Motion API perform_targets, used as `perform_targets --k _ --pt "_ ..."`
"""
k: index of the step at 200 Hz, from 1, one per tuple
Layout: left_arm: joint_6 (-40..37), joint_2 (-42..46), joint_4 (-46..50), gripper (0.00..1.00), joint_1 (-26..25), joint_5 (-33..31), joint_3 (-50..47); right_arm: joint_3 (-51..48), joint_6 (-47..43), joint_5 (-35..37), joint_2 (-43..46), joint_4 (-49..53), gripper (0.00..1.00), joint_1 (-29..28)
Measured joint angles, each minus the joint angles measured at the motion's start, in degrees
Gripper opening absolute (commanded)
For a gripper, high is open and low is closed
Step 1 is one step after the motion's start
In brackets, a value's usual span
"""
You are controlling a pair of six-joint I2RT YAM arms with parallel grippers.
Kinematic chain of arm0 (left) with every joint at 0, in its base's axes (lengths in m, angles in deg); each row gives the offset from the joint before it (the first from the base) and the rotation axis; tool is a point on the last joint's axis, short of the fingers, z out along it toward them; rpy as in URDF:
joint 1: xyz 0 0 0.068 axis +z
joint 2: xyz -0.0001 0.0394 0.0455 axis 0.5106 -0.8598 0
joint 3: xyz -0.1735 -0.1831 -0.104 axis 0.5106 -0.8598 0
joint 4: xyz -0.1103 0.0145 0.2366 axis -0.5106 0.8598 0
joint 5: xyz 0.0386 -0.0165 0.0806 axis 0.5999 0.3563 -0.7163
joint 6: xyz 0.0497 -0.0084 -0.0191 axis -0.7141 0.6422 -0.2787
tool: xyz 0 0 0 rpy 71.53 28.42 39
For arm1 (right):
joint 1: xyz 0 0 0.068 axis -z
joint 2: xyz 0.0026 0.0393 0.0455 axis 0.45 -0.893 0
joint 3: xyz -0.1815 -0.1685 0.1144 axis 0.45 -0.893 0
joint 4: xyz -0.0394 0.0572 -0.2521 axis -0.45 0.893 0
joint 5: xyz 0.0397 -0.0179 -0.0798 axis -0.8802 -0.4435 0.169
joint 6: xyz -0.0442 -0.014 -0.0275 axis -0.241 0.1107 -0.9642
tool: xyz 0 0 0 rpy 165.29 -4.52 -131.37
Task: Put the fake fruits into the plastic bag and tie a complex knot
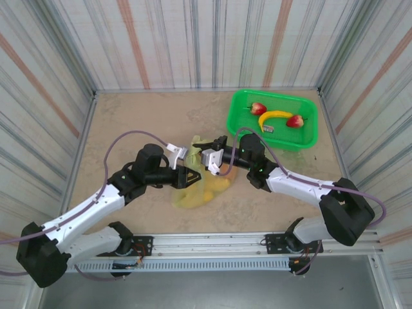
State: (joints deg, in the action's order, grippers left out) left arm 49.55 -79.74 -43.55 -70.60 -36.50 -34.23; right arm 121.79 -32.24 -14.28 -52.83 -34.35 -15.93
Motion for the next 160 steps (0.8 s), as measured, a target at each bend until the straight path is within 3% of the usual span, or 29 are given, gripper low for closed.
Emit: perform_targets --k 54,87,99,128,146,160 --pt "-1.6 6.3 -1.3 0.45 -0.3 -2.6 -1.4 0.5 3.6 -7.3 -0.1 1.5 0.0 3.5" --pt "-6.0 17.3 3.1 0.41 -0.3 -6.3 -1.1 0.7 2.4 -8.6 -0.1 3.0 0.0 3.8" --pt "-7.7 22.6 4.0 0.42 -0.3 -8.8 -1.1 0.7 1.5 -8.6 -0.1 3.4 0.0 3.8" --pt "-12.7 30.3 4.8 0.53 -0.3 -18.5 -1.0 1.0 1.0 -9.7 -0.1 3.8 0.0 3.8" --pt "-15.9 28.8 3.7 0.45 -0.2 -25.8 -1.0 1.1 1.0 -10.3 -0.1 3.8 0.0 3.8" --pt "-18.9 23.5 1.2 0.42 1.4 -27.9 -1.0 1.1 1.0 -11.0 -0.1 3.8 0.0 3.9"
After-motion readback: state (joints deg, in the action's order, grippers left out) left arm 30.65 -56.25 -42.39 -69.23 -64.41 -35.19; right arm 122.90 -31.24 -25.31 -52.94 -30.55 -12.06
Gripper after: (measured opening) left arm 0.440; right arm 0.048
